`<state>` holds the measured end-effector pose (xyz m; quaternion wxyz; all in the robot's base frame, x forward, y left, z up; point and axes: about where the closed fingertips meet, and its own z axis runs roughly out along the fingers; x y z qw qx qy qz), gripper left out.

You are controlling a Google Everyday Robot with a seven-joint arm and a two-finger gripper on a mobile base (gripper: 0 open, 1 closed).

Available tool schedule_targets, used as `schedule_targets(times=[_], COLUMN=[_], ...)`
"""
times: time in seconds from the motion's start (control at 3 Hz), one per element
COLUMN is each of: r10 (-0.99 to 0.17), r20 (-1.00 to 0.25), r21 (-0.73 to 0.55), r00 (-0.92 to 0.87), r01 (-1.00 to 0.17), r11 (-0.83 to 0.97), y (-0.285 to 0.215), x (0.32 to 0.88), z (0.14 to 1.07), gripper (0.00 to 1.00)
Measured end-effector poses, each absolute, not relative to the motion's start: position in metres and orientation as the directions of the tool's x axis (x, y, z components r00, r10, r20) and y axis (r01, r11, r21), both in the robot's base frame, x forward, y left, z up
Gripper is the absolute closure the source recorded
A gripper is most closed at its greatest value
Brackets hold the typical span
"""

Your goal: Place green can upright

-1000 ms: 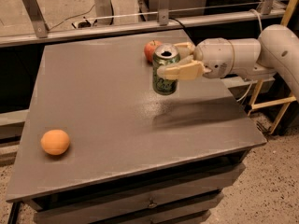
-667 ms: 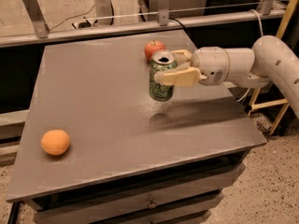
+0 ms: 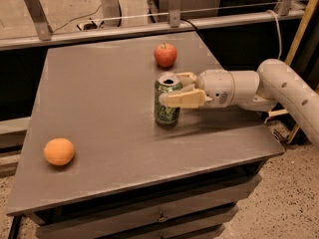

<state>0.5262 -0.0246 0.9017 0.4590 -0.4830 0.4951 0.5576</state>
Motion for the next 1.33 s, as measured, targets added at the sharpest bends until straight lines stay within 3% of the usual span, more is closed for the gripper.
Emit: schedule_targets(times=[0.33,0.67,1.33], r10=[0.026,0.014,-0.021], r20=[-0.991,-0.992,-1.000], r21=[0.129,0.123,-0.012], r00=[-0.131,-0.124,0.008], r01=[-0.990,-0.992,-0.978], r11=[-0.061,-0.032,0.210], y=[-0.024,-0.030,-0.140], x=[0.523,0.523,0.515], z=[0.884,0.880,0.912], gripper=[0.05,0.00,0.00])
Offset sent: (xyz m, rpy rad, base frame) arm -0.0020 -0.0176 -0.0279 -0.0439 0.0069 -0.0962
